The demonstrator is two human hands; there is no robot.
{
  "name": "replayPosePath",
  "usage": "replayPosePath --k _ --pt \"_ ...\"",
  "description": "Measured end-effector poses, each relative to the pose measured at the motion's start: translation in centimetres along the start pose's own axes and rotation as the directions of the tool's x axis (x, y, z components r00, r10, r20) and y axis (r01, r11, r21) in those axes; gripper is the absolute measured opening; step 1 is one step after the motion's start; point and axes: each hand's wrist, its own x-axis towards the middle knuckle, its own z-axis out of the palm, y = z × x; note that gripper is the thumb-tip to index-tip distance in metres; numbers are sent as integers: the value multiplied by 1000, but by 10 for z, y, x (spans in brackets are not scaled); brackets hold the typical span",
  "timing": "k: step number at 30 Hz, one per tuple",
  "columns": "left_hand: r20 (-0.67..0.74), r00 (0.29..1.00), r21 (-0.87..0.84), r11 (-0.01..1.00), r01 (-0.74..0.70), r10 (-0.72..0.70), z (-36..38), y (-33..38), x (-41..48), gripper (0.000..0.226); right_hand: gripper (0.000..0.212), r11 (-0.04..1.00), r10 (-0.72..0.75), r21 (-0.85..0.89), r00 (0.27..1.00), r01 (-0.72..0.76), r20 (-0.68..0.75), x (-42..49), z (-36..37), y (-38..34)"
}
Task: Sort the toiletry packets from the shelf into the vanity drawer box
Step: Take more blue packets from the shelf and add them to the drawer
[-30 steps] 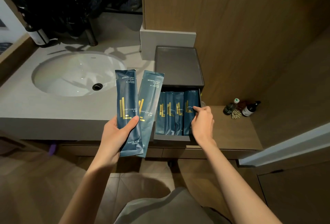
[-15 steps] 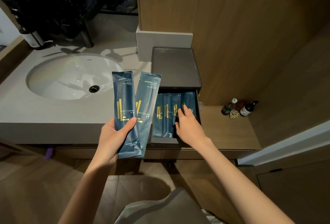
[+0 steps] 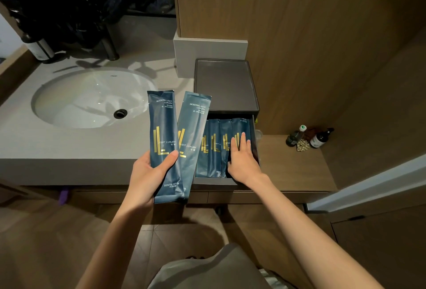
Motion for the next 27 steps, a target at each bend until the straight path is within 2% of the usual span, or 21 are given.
replayPosePath --k 5,15,21,23,25,27 --pt "5 1000 -7 1000 2 -2 1 1 0 12 79 999 -18 -50 1000 17 -18 6 0 3" --pt "-1 1000 -20 1000 -12 12 -1 4 -3 13 92 989 85 108 990 -97 108 22 -7 -6" --pt "5 1000 -42 999 -27 27 -2 7 -4 13 85 987 68 131 980 -93 187 20 -24 -3" --pt "6 1000 -42 999 -26 26 0 8 -3 13 75 982 5 186 993 -26 114 12 -34 -3" --pt "10 1000 -38 999 -25 25 2 9 0 14 60 955 -85 279 994 103 -76 -4 -43 -8" --pt "25 1000 -42 999 -17 18 6 9 2 15 42 861 -101 475 977 181 -189 -26 -51 -18"
